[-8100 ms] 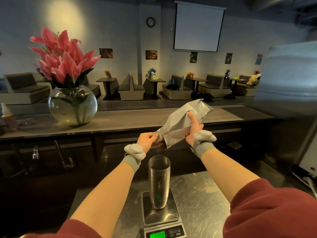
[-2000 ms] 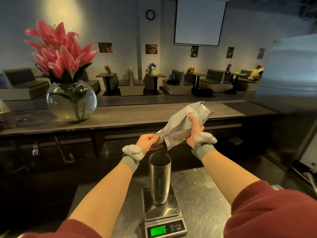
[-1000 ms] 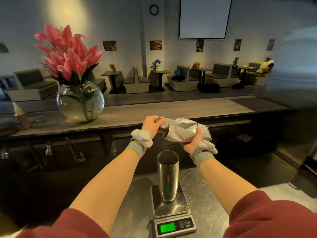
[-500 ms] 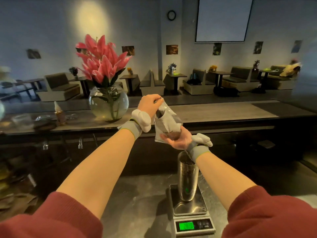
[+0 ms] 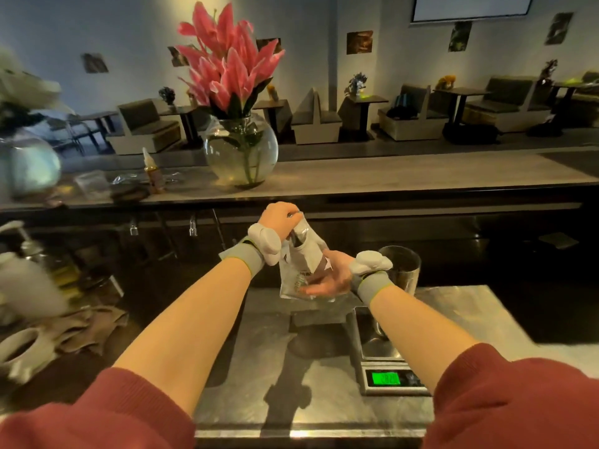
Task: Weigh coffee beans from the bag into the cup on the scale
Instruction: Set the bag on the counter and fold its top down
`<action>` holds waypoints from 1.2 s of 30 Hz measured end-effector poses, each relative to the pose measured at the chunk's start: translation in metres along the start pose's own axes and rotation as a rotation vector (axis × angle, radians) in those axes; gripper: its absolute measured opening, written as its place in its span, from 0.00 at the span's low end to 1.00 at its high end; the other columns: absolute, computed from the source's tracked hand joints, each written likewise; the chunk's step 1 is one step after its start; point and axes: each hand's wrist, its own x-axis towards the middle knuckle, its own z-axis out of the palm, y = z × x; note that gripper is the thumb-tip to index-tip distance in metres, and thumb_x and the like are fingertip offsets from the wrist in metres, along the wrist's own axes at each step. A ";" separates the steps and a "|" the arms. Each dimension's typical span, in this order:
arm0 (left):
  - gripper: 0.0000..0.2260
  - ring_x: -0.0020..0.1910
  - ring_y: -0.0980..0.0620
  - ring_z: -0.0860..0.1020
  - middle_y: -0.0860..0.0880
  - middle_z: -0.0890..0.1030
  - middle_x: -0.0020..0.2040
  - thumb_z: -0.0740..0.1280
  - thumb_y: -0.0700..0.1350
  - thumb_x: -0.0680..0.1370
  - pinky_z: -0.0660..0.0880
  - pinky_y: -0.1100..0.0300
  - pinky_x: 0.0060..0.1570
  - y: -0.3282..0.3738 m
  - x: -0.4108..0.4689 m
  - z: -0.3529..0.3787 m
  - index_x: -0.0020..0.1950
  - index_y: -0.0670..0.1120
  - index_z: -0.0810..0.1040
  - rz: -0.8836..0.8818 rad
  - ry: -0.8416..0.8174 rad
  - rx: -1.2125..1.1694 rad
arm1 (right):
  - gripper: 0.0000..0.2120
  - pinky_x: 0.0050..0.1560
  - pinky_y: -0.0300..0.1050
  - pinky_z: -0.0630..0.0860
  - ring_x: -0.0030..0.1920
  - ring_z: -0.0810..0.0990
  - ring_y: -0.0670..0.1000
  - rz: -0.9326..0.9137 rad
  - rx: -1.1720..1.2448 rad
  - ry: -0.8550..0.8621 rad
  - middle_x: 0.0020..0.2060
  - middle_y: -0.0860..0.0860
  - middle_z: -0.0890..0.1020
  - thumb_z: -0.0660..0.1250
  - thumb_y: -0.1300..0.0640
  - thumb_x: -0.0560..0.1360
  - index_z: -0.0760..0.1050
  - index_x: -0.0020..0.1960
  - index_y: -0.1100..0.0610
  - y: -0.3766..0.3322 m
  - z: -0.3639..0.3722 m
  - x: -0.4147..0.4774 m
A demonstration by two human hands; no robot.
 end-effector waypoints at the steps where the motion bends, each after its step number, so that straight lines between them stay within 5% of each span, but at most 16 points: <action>1: 0.12 0.44 0.47 0.77 0.39 0.81 0.49 0.59 0.42 0.79 0.76 0.53 0.48 -0.007 -0.004 0.007 0.54 0.37 0.80 -0.028 -0.014 -0.002 | 0.24 0.41 0.45 0.82 0.69 0.71 0.62 0.007 -0.053 0.006 0.70 0.63 0.69 0.51 0.51 0.83 0.59 0.74 0.64 0.006 0.000 0.002; 4: 0.13 0.48 0.41 0.80 0.37 0.82 0.51 0.59 0.41 0.79 0.76 0.54 0.48 -0.029 -0.011 0.031 0.54 0.37 0.80 -0.092 -0.075 0.000 | 0.26 0.62 0.57 0.74 0.66 0.74 0.65 0.132 -0.090 -0.015 0.68 0.66 0.70 0.54 0.46 0.81 0.63 0.69 0.65 0.025 -0.002 0.016; 7: 0.13 0.44 0.42 0.80 0.37 0.82 0.51 0.58 0.42 0.79 0.73 0.58 0.40 -0.046 -0.016 0.059 0.53 0.37 0.80 -0.169 -0.145 0.008 | 0.27 0.58 0.57 0.76 0.59 0.80 0.63 0.189 -0.229 0.028 0.61 0.66 0.76 0.55 0.45 0.80 0.66 0.68 0.65 0.041 -0.007 0.032; 12: 0.10 0.43 0.43 0.77 0.41 0.76 0.46 0.57 0.45 0.80 0.78 0.50 0.46 -0.061 -0.014 0.074 0.49 0.42 0.76 -0.300 -0.174 -0.028 | 0.19 0.46 0.53 0.79 0.39 0.81 0.55 0.170 -0.441 0.054 0.51 0.61 0.80 0.58 0.53 0.80 0.67 0.67 0.61 0.046 -0.014 0.045; 17: 0.07 0.44 0.44 0.78 0.39 0.75 0.49 0.58 0.38 0.79 0.73 0.61 0.38 -0.074 -0.006 0.064 0.47 0.40 0.75 -0.396 -0.249 -0.312 | 0.22 0.62 0.54 0.75 0.58 0.79 0.58 0.022 -0.835 0.049 0.62 0.60 0.77 0.65 0.54 0.76 0.67 0.68 0.60 0.032 -0.023 0.056; 21: 0.24 0.63 0.42 0.71 0.41 0.70 0.63 0.57 0.26 0.72 0.74 0.54 0.54 -0.093 -0.012 0.060 0.66 0.41 0.68 -0.478 -0.358 -0.405 | 0.32 0.66 0.52 0.72 0.65 0.74 0.58 -0.042 -1.116 0.072 0.65 0.57 0.74 0.70 0.47 0.72 0.65 0.70 0.60 0.022 -0.023 0.064; 24: 0.32 0.69 0.42 0.67 0.41 0.68 0.70 0.68 0.32 0.71 0.67 0.51 0.66 -0.099 -0.019 0.066 0.72 0.43 0.58 -0.378 -0.477 -0.194 | 0.40 0.68 0.53 0.69 0.68 0.70 0.58 -0.158 -1.047 0.181 0.69 0.59 0.70 0.75 0.51 0.68 0.59 0.72 0.59 0.025 -0.020 0.072; 26: 0.37 0.70 0.42 0.67 0.41 0.67 0.70 0.71 0.34 0.69 0.66 0.50 0.69 -0.102 -0.020 0.072 0.72 0.41 0.55 -0.381 -0.506 -0.161 | 0.46 0.71 0.54 0.65 0.72 0.65 0.59 -0.201 -0.966 0.100 0.73 0.58 0.64 0.76 0.56 0.68 0.51 0.76 0.57 0.025 -0.018 0.073; 30: 0.41 0.70 0.42 0.67 0.41 0.66 0.71 0.75 0.39 0.68 0.67 0.49 0.69 -0.107 -0.020 0.074 0.72 0.40 0.52 -0.378 -0.496 -0.104 | 0.38 0.66 0.48 0.68 0.69 0.70 0.56 -0.279 -0.962 -0.005 0.69 0.56 0.71 0.75 0.59 0.69 0.60 0.72 0.58 0.021 -0.020 0.071; 36: 0.32 0.65 0.45 0.73 0.44 0.74 0.65 0.75 0.44 0.69 0.69 0.54 0.65 -0.112 -0.023 0.075 0.68 0.40 0.64 -0.325 -0.429 -0.137 | 0.21 0.49 0.43 0.71 0.50 0.76 0.50 -0.400 -0.872 0.149 0.52 0.56 0.80 0.73 0.54 0.70 0.76 0.60 0.62 0.020 -0.027 0.070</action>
